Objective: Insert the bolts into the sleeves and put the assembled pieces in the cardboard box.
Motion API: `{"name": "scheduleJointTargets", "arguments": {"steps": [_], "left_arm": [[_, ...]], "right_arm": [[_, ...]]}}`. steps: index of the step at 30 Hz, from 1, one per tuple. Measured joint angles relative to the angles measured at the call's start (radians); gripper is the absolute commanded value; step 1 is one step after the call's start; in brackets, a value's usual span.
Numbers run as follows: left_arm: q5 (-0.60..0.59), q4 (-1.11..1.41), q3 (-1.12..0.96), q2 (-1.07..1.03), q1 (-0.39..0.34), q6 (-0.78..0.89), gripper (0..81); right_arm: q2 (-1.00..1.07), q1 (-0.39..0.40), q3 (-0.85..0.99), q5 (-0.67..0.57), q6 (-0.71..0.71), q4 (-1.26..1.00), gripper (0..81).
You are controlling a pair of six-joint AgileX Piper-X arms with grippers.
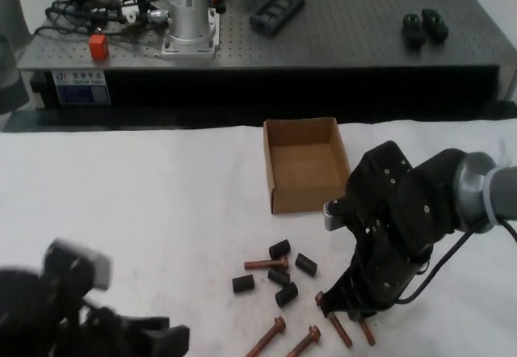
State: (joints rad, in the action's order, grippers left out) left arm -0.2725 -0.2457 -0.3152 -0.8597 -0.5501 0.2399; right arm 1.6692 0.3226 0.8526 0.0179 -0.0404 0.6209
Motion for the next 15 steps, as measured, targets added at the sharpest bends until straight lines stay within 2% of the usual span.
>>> {"name": "scheduleJointTargets", "arguments": {"steps": [4,8,15], "left_arm": [[-0.030,-0.096,-0.177,-0.195,0.000,-0.111,26.4],[-0.048,-0.218,-0.386,-0.400,0.000,-0.232,26.4],[-0.042,-0.420,-0.706,-0.705,0.000,-0.419,26.4]], "right_arm": [[-0.088,-0.005,0.000,-0.018,0.008,0.021,0.9],[-0.290,-0.026,0.000,-0.027,0.013,0.108,0.9],[-0.508,-0.045,-0.063,-0.027,0.013,0.190,0.9]]}}
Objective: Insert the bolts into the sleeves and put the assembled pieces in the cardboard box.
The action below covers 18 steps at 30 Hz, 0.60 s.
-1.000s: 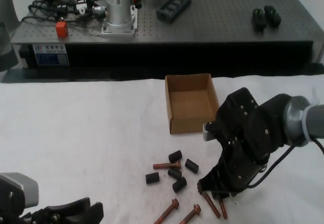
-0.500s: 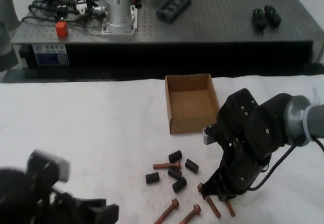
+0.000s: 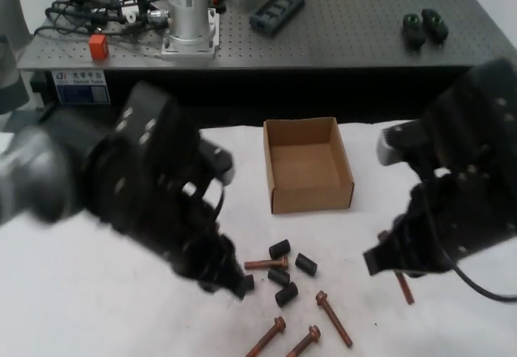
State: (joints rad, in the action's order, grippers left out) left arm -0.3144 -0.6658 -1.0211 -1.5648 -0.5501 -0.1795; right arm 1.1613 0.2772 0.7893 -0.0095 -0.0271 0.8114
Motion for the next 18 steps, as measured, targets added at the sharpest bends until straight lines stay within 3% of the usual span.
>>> {"name": "scheduleJointTargets", "arguments": {"steps": [8,18], "left_arm": [[0.090,-0.205,-0.279,-0.266,0.000,-0.322,26.4],[0.129,-0.249,-0.332,-0.384,-0.031,-0.532,26.4]], "right_arm": [[-0.122,-0.007,-0.093,-0.023,-0.012,0.028,0.9],[-0.133,-0.007,-0.129,-0.044,-0.020,0.017,0.9]]}}
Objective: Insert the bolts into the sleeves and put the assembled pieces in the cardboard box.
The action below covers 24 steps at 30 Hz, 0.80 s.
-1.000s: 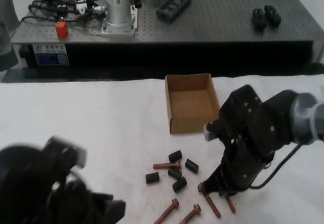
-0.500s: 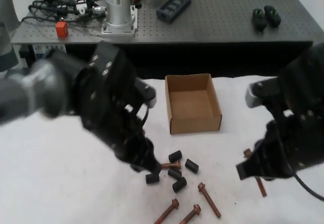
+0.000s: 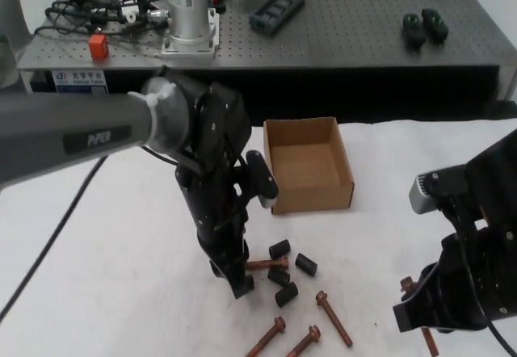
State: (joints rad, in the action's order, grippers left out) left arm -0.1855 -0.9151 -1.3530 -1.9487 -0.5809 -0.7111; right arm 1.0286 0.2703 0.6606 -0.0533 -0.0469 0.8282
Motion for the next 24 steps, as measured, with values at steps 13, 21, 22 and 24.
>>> {"name": "scheduleJointTargets", "arguments": {"steps": [13,21,22,24], "left_arm": [[0.106,0.039,-0.008,-0.049,-0.047,-0.025,26.4],[0.106,0.024,-0.011,-0.049,-0.050,-0.025,0.0],[0.110,0.020,-0.014,-0.049,-0.054,-0.020,0.0],[0.135,0.000,-0.025,-0.049,-0.060,0.016,0.3]], "right_arm": [[0.000,0.000,0.000,-0.045,0.000,-0.034,0.9],[0.000,0.000,0.000,-0.047,0.000,-0.037,0.9],[0.000,0.000,0.000,-0.047,-0.002,-0.041,0.9],[0.000,0.000,0.000,-0.064,-0.027,-0.077,0.9]]}}
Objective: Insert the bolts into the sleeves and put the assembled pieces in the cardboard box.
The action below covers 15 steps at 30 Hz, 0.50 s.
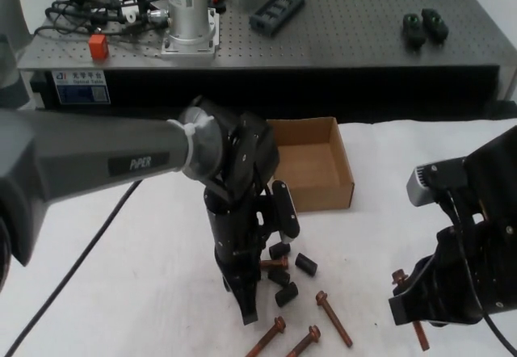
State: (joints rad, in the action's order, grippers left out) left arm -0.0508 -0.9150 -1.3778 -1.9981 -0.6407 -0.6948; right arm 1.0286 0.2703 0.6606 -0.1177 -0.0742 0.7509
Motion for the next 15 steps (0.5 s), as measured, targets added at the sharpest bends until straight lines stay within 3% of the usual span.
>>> {"name": "scheduleJointTargets", "arguments": {"steps": [3,7,12,15], "left_arm": [[0.024,-0.018,-0.011,0.017,-0.005,0.104,0.7],[-0.033,0.014,0.010,0.114,0.001,0.234,0.7],[-0.219,0.348,0.233,0.489,0.027,0.451,0.7],[-0.467,0.760,0.524,0.635,0.028,0.586,0.7]], "right_arm": [[0.000,0.000,0.000,-0.052,-0.033,-0.087,0.9],[0.000,0.000,0.000,-0.173,-0.116,-0.285,0.9],[0.000,0.041,0.000,-0.277,-0.241,-0.546,0.9],[0.000,0.061,0.000,-0.297,-0.282,-0.680,0.9]]}}
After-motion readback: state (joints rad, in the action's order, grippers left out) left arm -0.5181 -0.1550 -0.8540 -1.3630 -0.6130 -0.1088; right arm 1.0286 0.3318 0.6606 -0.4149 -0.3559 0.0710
